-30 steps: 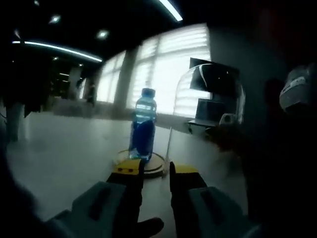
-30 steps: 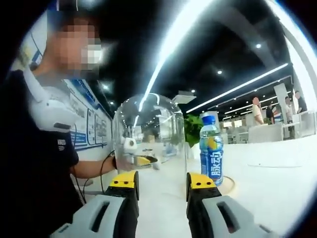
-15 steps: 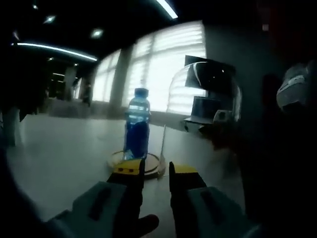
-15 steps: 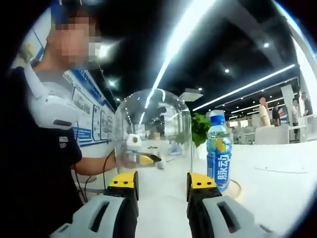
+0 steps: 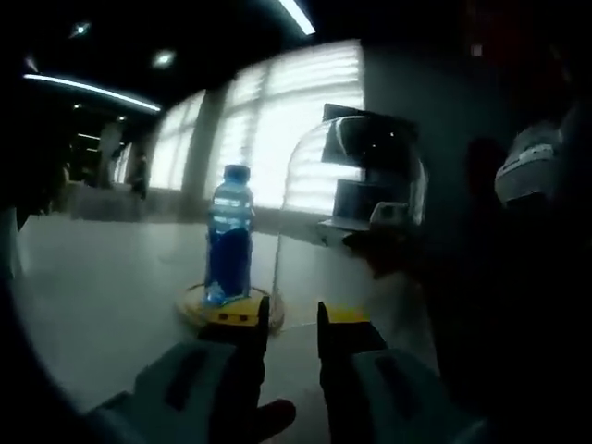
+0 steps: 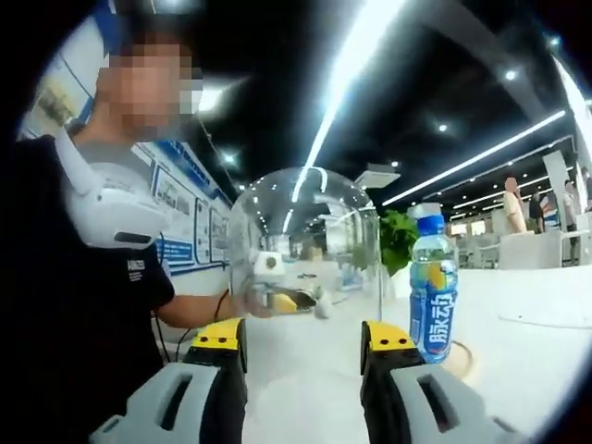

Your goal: Open the cover put in the Mizone put the cover back on

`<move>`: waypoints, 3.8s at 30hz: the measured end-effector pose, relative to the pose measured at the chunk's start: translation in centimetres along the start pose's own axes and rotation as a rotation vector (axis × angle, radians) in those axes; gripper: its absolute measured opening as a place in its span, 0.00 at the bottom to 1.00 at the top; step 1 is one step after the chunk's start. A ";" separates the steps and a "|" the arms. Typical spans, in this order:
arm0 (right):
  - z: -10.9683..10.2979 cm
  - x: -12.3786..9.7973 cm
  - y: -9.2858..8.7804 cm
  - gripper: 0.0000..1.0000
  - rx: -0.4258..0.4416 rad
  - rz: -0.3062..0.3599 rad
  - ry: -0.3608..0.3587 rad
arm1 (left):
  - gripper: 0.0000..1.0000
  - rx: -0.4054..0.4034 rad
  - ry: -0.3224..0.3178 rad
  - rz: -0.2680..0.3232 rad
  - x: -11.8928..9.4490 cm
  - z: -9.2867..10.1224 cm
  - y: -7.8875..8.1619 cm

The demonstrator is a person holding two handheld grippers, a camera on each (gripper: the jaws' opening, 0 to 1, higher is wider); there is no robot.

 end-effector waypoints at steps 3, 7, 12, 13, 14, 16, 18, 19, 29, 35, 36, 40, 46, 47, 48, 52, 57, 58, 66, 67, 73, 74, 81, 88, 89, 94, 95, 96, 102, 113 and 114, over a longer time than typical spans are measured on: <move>-0.1 0.6 -0.1 0.51 -0.009 -0.007 0.004 | 0.18 0.017 -0.032 -0.018 0.4 0.7 -0.2; 0.5 0.9 -0.1 0.52 -0.009 -0.014 0.008 | 0.21 0.027 -0.053 -0.033 0.4 0.9 -0.2; 0.3 1.6 -0.2 0.56 -0.019 -0.028 0.018 | 0.27 0.054 -0.114 -0.067 0.5 2.0 -0.6; 0.4 1.7 -0.3 0.57 -0.020 -0.031 0.021 | 0.27 0.053 -0.119 -0.069 0.6 2.1 -0.6; 0.4 1.8 -0.3 0.58 -0.019 -0.033 0.024 | 0.27 0.050 -0.121 -0.071 0.7 2.1 -0.6; 0.4 1.8 -0.4 0.59 -0.015 -0.038 0.028 | 0.28 0.042 -0.132 -0.070 0.7 2.1 -0.6; 0.3 1.9 -0.4 0.59 -0.013 -0.039 0.032 | 0.31 0.034 -0.162 -0.078 1.0 2.5 -0.7; 0.4 1.9 -0.4 0.59 -0.013 -0.041 0.034 | 0.32 0.037 -0.198 -0.098 1.1 3.0 -1.0; 0.3 2.2 -0.7 0.60 -0.007 -0.065 0.049 | 0.44 0.051 -0.218 -0.107 2.3 2.3 -0.7; 0.3 2.8 -1.0 0.65 -0.001 -0.074 0.053 | 0.52 0.033 -0.234 -0.098 2.9 2.4 -0.8; 0.2 3.0 -1.1 0.66 -0.004 -0.078 0.051 | 0.53 0.035 -0.233 -0.096 3.1 2.4 -0.9; 0.2 3.6 -1.5 0.71 -0.010 -0.086 0.045 | 0.57 0.077 -0.224 -0.118 3.6 2.5 -1.4; 0.3 4.1 -1.7 0.75 0.000 -0.077 0.036 | 0.59 0.087 -0.221 -0.116 3.8 2.7 -1.5; 0.3 4.2 -1.7 0.76 0.001 -0.077 0.035 | 0.59 0.089 -0.221 -0.114 3.8 2.6 -1.6; 0.3 4.2 -1.7 0.76 0.001 -0.077 0.035 | 0.59 0.089 -0.222 -0.112 3.8 2.6 -1.6; 0.4 4.1 -1.7 0.76 0.003 -0.084 0.034 | 0.60 0.083 -0.227 -0.125 4.1 2.5 -1.9; 0.5 4.0 -1.7 0.76 0.001 -0.096 0.030 | 0.61 0.087 -0.232 -0.134 4.3 2.5 -2.0; 0.5 4.0 -1.7 0.76 0.000 -0.094 0.026 | 0.61 0.084 -0.234 -0.129 4.3 2.5 -2.0; 0.5 4.1 -1.8 0.77 0.009 -0.073 0.018 | 0.65 0.035 -0.233 -0.070 4.8 2.7 -2.0; 0.5 4.2 -1.8 0.78 0.009 -0.075 0.017 | 0.66 0.034 -0.233 -0.067 4.8 2.7 -2.0; 0.4 4.4 -1.9 0.79 0.010 -0.071 0.005 | 0.70 0.038 -0.220 -0.048 5.4 3.0 -2.1; 0.4 4.4 -1.9 0.79 0.009 -0.068 0.002 | 0.70 0.039 -0.217 -0.044 5.5 3.0 -2.1; 0.4 4.3 -2.0 0.79 0.007 -0.065 -0.005 | 0.71 0.048 -0.205 -0.037 5.6 3.0 -2.0; 0.3 4.3 -2.0 0.79 0.002 -0.068 -0.007 | 0.70 0.061 -0.202 -0.016 5.5 3.0 -1.9; 0.3 4.3 -2.0 0.79 0.000 -0.071 -0.006 | 0.70 0.061 -0.203 -0.016 5.5 3.0 -1.9; 0.3 4.5 -2.1 0.79 -0.035 -0.108 0.007 | 0.71 0.051 -0.218 -0.021 5.6 2.9 -1.7; 0.3 4.5 -2.2 0.79 -0.043 -0.115 0.011 | 0.72 0.039 -0.225 -0.021 5.6 2.9 -1.6; 0.4 4.6 -2.3 0.80 -0.054 -0.124 0.016 | 0.73 0.028 -0.229 -0.019 5.7 2.9 -1.5; 0.7 4.9 -2.5 0.81 -0.062 -0.151 0.047 | 0.73 0.001 -0.253 -0.019 5.9 2.8 -1.5; 0.8 5.5 -2.7 0.85 -0.042 -0.170 0.103 | 0.76 0.023 -0.268 -0.031 6.5 2.6 -1.5; 0.8 5.5 -2.7 0.85 -0.039 -0.165 0.108 | 0.76 0.022 -0.271 -0.029 6.6 2.6 -1.5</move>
Point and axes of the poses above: the point that each gripper's makers call its tool centre point, and the gripper's own axes: x roughly forward along the fingers, z roughly to its right, y roughly out of its top, the point moved 3 cm from there along -x, roughly backward along the fingers, and after that the axes turned 1 degree about -z, right-handed, at the moved point
